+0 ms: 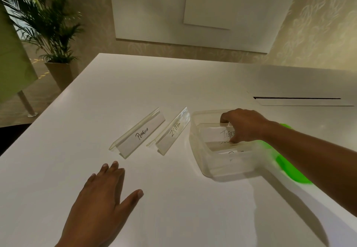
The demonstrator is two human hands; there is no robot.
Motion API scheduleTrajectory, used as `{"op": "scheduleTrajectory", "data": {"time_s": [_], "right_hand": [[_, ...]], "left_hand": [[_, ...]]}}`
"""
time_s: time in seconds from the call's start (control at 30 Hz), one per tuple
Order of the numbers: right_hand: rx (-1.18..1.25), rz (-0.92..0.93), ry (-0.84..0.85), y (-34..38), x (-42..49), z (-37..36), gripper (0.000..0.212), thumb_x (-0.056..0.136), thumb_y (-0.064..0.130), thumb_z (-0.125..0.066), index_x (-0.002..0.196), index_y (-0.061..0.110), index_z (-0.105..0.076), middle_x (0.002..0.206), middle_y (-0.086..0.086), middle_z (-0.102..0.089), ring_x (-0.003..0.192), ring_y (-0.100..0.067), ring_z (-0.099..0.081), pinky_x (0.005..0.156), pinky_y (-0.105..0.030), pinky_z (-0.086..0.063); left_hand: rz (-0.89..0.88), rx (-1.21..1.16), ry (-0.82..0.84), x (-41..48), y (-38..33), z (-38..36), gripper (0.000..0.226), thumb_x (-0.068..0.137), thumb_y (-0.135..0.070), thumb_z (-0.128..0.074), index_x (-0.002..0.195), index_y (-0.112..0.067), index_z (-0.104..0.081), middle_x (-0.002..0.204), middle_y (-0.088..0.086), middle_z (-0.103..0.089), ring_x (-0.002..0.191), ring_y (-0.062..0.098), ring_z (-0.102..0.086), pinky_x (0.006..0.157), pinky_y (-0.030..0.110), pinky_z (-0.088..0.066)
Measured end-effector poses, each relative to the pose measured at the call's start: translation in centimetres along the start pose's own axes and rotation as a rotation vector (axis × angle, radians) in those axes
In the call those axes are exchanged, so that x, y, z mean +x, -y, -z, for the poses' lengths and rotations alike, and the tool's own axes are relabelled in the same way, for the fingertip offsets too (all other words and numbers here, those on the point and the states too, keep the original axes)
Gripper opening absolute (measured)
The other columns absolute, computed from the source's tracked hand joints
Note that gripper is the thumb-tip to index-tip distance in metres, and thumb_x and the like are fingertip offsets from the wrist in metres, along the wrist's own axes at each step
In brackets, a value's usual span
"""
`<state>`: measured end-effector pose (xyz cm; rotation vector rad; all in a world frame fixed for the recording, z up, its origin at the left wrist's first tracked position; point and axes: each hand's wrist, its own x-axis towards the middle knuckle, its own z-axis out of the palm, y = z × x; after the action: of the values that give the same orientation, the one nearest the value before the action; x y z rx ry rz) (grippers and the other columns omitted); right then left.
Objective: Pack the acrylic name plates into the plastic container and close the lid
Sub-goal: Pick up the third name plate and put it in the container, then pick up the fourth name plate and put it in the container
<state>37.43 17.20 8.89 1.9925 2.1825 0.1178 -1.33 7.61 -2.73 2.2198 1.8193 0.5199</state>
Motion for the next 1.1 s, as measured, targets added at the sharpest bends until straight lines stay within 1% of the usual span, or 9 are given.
{"op": "scheduleTrajectory", "data": {"time_s": [0.13,0.27,0.5,0.6,0.73,0.87,0.93,1.0,1.1], "right_hand": [[-0.005,0.040,0.032,0.5,0.8,-0.6,0.061,0.061,0.037,-0.085,0.115,0.031,-0.056,0.114,0.008,-0.061,0.103,-0.019,-0.056,0.068,-0.030,-0.035],[0.010,0.058,0.077,0.6,1.3,-0.9,0.062,0.060,0.034,-0.087,0.115,0.031,-0.058,0.113,0.008,-0.061,0.098,-0.017,-0.054,0.068,-0.030,-0.035],[0.203,0.067,0.086,0.0,0.9,0.1,0.058,0.059,0.030,-0.091,0.110,0.028,-0.064,0.101,0.014,-0.062,0.098,-0.010,-0.061,0.082,-0.033,-0.052],[0.307,0.084,-0.073,0.5,-0.1,2.0,0.050,0.066,0.037,-0.087,0.109,0.024,-0.067,0.097,0.013,-0.065,0.094,-0.009,-0.064,0.081,-0.031,-0.054],[0.499,0.141,-0.394,3.6,-2.9,4.6,0.034,0.076,0.040,-0.078,0.104,0.024,-0.070,0.097,0.015,-0.068,0.090,0.000,-0.064,0.080,-0.031,-0.057],[0.614,0.353,-0.729,8.8,-7.5,5.4,0.024,0.084,0.036,-0.070,0.103,0.020,-0.070,0.095,0.012,-0.068,0.088,0.000,-0.064,0.078,-0.023,-0.054],[0.652,0.436,-0.809,11.3,-9.8,4.2,0.021,0.086,0.031,-0.069,0.101,0.016,-0.070,0.096,0.007,-0.069,0.089,-0.004,-0.064,0.080,-0.021,-0.049],[0.688,0.469,-0.759,14.0,-11.3,1.7,0.022,0.086,0.031,-0.067,0.102,0.017,-0.069,0.101,0.006,-0.070,0.094,-0.008,-0.064,0.085,-0.024,-0.048],[0.703,0.443,-0.450,16.6,-12.0,-2.8,0.033,0.086,0.042,-0.065,0.114,0.024,-0.066,0.124,0.011,-0.064,0.111,-0.006,-0.061,0.092,-0.023,-0.048]], "left_hand": [[-0.002,0.006,0.005,0.0,0.0,0.0,0.096,0.073,-0.083,-0.027,0.145,-0.022,-0.045,0.159,-0.004,-0.031,0.148,0.015,-0.022,0.118,0.037,-0.017],[-0.004,0.007,-0.004,0.0,-0.1,0.1,0.092,0.074,-0.080,-0.032,0.142,-0.020,-0.049,0.157,-0.001,-0.035,0.147,0.017,-0.025,0.118,0.038,-0.018],[-0.004,0.005,0.002,-0.1,-0.3,0.3,0.093,0.075,-0.080,-0.030,0.145,-0.021,-0.045,0.159,-0.003,-0.031,0.148,0.015,-0.022,0.119,0.036,-0.015],[-0.008,0.014,0.006,-0.1,-0.2,0.3,0.091,0.077,-0.079,-0.032,0.145,-0.020,-0.045,0.159,-0.003,-0.031,0.147,0.015,-0.023,0.119,0.036,-0.015],[-0.010,0.008,0.003,-0.1,0.1,0.2,0.090,0.078,-0.078,-0.036,0.144,-0.018,-0.047,0.158,-0.002,-0.033,0.147,0.016,-0.024,0.118,0.037,-0.017],[0.000,0.001,-0.020,-0.3,0.1,0.3,0.093,0.077,-0.081,-0.033,0.143,-0.018,-0.047,0.157,-0.001,-0.036,0.147,0.016,-0.026,0.118,0.037,-0.019],[-0.004,-0.004,-0.027,-0.3,-0.2,0.3,0.094,0.076,-0.082,-0.030,0.144,-0.017,-0.047,0.157,-0.001,-0.036,0.146,0.016,-0.026,0.118,0.035,-0.017],[0.002,-0.005,-0.023,-0.4,-0.2,0.4,0.097,0.076,-0.083,-0.028,0.146,-0.018,-0.044,0.158,-0.001,-0.033,0.147,0.015,-0.024,0.118,0.034,-0.015],[0.017,-0.037,-0.019,-0.2,-0.1,0.5,0.092,0.078,-0.080,-0.034,0.148,-0.021,-0.040,0.159,-0.004,-0.031,0.147,0.014,-0.022,0.117,0.033,-0.013]]}}
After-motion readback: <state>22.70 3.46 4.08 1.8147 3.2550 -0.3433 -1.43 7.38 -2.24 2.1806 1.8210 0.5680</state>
